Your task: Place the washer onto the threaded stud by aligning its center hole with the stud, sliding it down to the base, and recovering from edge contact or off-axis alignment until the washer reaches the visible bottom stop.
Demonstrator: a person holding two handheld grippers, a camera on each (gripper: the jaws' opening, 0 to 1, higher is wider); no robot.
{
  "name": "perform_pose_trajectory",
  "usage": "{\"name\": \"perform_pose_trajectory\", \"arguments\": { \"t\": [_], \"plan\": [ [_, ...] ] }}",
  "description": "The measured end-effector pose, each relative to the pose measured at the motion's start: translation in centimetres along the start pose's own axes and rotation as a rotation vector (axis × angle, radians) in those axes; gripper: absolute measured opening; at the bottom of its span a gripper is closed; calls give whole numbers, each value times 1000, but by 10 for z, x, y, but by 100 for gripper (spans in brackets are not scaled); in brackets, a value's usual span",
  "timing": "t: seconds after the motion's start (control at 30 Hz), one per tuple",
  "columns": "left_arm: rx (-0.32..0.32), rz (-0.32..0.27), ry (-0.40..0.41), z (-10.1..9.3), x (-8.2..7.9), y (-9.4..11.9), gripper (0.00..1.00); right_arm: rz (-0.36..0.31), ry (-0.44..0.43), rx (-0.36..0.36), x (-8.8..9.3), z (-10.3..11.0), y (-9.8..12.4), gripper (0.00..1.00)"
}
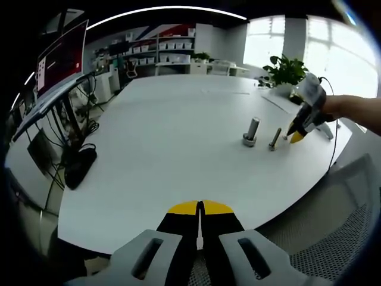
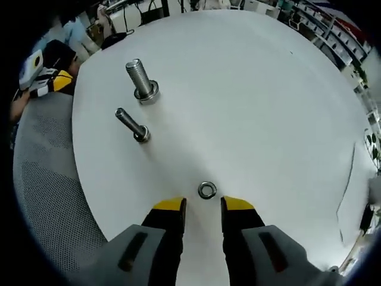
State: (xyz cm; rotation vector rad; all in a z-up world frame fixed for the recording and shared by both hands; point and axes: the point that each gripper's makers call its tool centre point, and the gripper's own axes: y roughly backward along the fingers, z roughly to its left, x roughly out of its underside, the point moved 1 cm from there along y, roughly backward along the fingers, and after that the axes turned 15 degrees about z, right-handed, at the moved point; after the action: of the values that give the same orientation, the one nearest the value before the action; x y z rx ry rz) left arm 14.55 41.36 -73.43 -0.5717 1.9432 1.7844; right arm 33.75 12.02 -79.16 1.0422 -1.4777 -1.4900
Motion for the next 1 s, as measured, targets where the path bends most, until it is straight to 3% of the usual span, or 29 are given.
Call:
{"name": "perform_pose_trajectory", "arguments": {
  "t": [0.03,0.17,0.4,0.63,0.83,1.0],
  "plan": [
    [0,0,0,0,0,0,0,-24,18,5,-5,0,2,26],
    [0,0,1,0,0,0,0,63,118,-1,-3,1,2,26],
    [-2,1,1,0,0,0,0,124,225,5,-8,1,1,25],
    [-5,7,1,0,1,0,0,158,356,31,-11,2,1,16],
    [-8,4,5,1,1,0,0,179,356,53,-10,3,0,14],
    [-6,2,3,1,0,0,0,138,325,51,-10,3,2,14]
  ]
}}
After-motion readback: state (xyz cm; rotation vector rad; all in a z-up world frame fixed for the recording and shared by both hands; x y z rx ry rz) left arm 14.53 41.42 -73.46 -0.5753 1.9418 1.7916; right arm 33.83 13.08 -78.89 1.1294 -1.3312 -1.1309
